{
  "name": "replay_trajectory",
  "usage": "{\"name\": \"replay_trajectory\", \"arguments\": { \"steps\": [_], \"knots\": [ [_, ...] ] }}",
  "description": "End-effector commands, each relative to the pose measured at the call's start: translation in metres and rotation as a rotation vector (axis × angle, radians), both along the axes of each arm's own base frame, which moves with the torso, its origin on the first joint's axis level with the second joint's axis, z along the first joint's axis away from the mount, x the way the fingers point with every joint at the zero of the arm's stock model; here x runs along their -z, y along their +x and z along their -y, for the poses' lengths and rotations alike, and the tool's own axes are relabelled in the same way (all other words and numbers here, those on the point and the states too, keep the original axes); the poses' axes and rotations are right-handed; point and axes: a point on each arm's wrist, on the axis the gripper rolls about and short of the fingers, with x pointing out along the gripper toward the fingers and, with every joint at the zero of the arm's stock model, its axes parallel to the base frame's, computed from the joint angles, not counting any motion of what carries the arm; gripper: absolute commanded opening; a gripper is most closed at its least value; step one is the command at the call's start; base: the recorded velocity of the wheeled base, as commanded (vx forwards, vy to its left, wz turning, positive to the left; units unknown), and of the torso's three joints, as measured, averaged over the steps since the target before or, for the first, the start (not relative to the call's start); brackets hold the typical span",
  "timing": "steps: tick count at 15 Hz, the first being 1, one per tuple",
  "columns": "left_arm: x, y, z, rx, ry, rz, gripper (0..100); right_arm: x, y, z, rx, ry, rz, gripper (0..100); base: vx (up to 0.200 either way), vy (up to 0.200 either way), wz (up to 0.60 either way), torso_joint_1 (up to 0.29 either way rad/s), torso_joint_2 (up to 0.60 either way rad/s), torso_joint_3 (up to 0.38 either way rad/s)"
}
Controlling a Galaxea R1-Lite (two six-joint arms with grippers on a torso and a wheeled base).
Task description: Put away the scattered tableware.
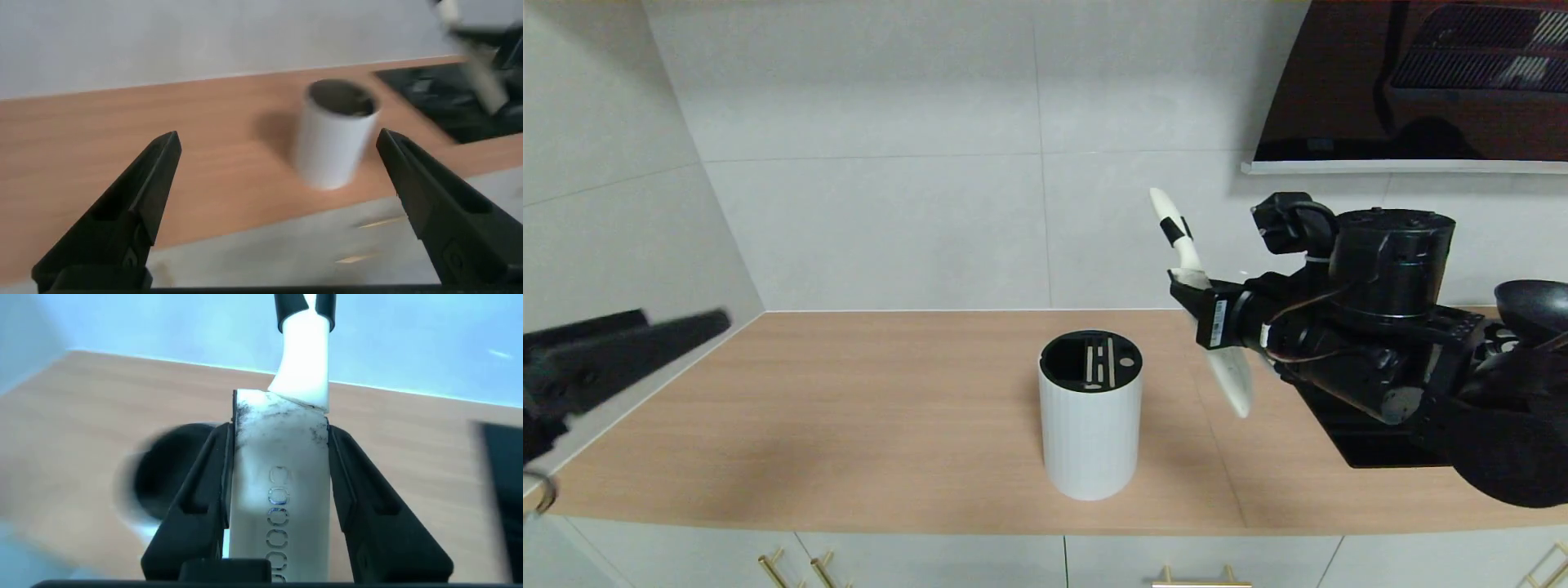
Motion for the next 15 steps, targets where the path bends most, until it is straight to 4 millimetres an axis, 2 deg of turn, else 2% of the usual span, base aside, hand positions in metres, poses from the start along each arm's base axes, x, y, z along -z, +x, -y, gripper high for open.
{"name": "replay_trajectory", "arguments": {
  "steps": [1, 2, 5, 6, 7, 9, 12, 15],
  "knots": [
    [0.018, 0.096, 0.052, 0.167, -0.211, -0.164, 100, -0.003, -0.023, -0.021, -0.068, 0.026, -0.002, 0, 0.000, 0.000, 0.00, 0.000, 0.00, 0.000],
    [0.023, 0.102, 0.064, 0.203, -0.237, -0.171, 100, -0.003, -0.031, -0.030, -0.090, 0.033, -0.007, 0, 0.000, 0.000, 0.00, 0.000, 0.00, 0.000],
    [0.029, 0.102, 0.094, 0.304, -0.367, -0.218, 100, -0.003, -0.055, -0.053, -0.175, 0.071, -0.031, 0, 0.000, 0.000, 0.00, 0.000, 0.00, 0.000],
    [0.031, 0.103, 0.097, 0.315, -0.383, -0.230, 100, -0.002, -0.058, -0.056, -0.190, 0.076, -0.037, 0, 0.000, 0.000, 0.00, 0.000, 0.00, 0.000],
    [0.043, 0.109, 0.111, 0.344, -0.379, -0.260, 100, -0.001, -0.069, -0.065, -0.233, 0.086, -0.050, 0, 0.000, 0.000, 0.00, 0.000, 0.00, 0.000],
    [0.055, 0.120, 0.131, 0.355, -0.377, -0.227, 100, 0.002, -0.079, -0.071, -0.264, 0.079, -0.059, 0, 0.000, 0.000, 0.00, 0.000, 0.00, 0.000],
    [0.062, 0.117, 0.145, 0.384, -0.397, -0.175, 100, 0.005, -0.089, -0.080, -0.282, 0.070, -0.064, 0, 0.000, 0.000, 0.00, 0.000, 0.00, 0.000],
    [0.064, 0.115, 0.147, 0.394, -0.394, -0.181, 100, 0.008, -0.091, -0.082, -0.287, 0.067, -0.068, 0, 0.000, 0.000, 0.00, 0.000, 0.00, 0.000]
  ]
}}
